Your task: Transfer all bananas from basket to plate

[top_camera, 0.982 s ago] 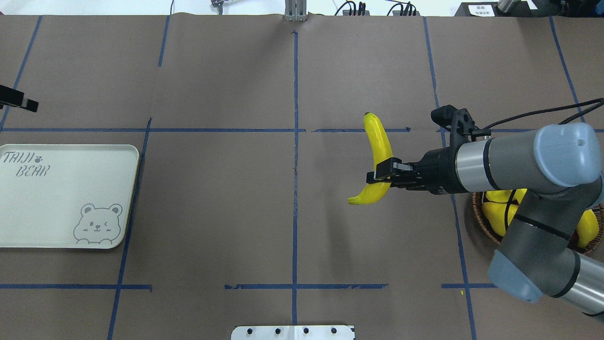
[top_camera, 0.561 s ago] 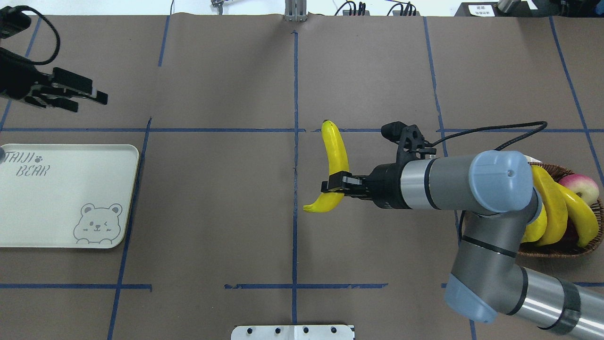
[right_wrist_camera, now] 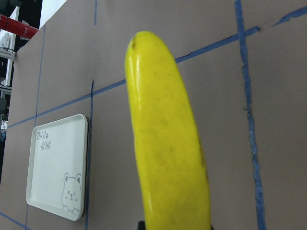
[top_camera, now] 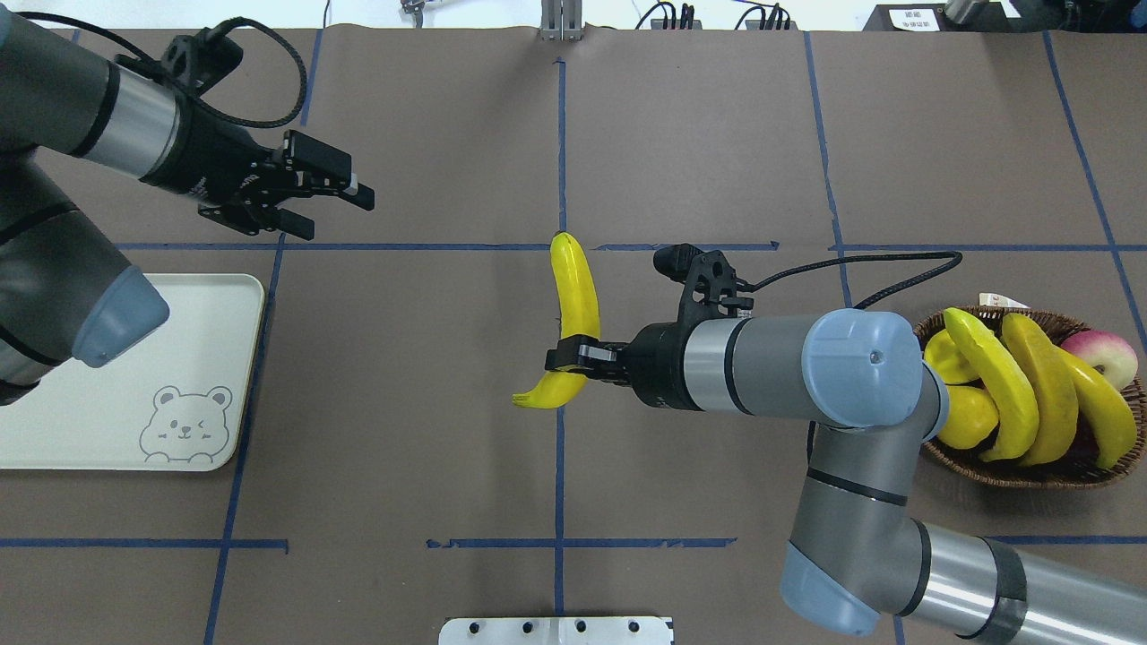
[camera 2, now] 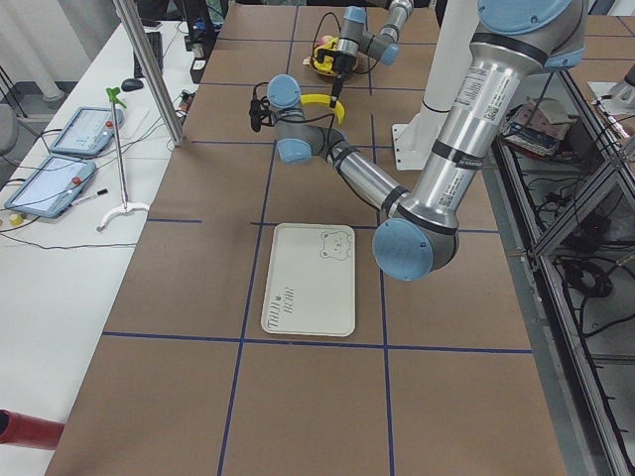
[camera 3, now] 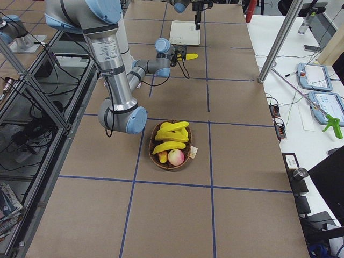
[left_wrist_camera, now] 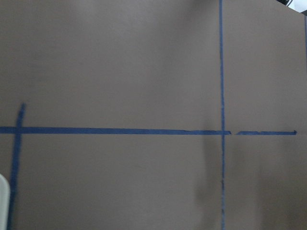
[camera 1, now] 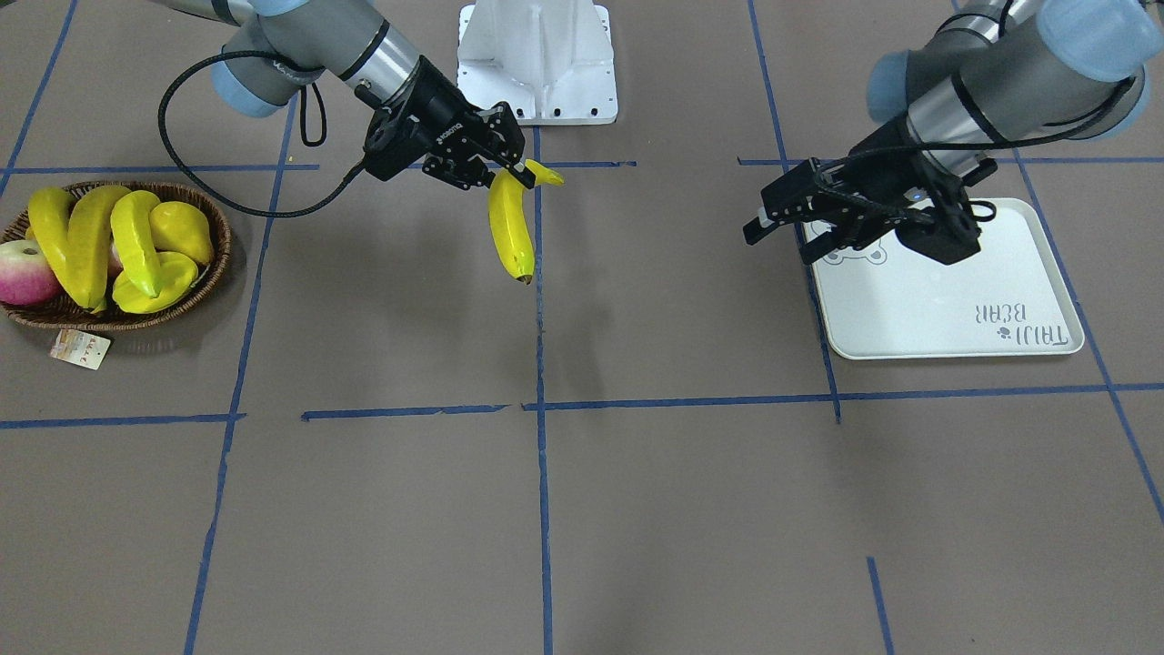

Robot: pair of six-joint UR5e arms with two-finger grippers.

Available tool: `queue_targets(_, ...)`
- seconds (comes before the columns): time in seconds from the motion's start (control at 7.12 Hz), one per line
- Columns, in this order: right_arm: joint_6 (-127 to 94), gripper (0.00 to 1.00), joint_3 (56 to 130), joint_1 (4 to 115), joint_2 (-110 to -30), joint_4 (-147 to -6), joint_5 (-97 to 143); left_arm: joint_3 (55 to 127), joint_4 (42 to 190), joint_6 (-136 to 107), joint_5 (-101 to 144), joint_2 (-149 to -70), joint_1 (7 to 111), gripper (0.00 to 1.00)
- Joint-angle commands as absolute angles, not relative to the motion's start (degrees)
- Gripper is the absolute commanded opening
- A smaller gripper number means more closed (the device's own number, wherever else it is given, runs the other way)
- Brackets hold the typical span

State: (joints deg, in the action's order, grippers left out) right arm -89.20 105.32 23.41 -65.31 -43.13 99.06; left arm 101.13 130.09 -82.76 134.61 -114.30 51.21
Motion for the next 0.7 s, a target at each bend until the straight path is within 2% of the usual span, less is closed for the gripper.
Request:
queue_targets(0.0,-89.30,0.02,103.29,22.59,-62.59,-43.15,97.74,100.90,129.73,-89.45,125.99,-118.55,43.63,0.99)
queue_targets(0.56,-90.53,0.02,102.04,21.01,-60.91,-43.24,94.93,99.76,126.40,-93.25,116.75,-123.31,36.15,0.98)
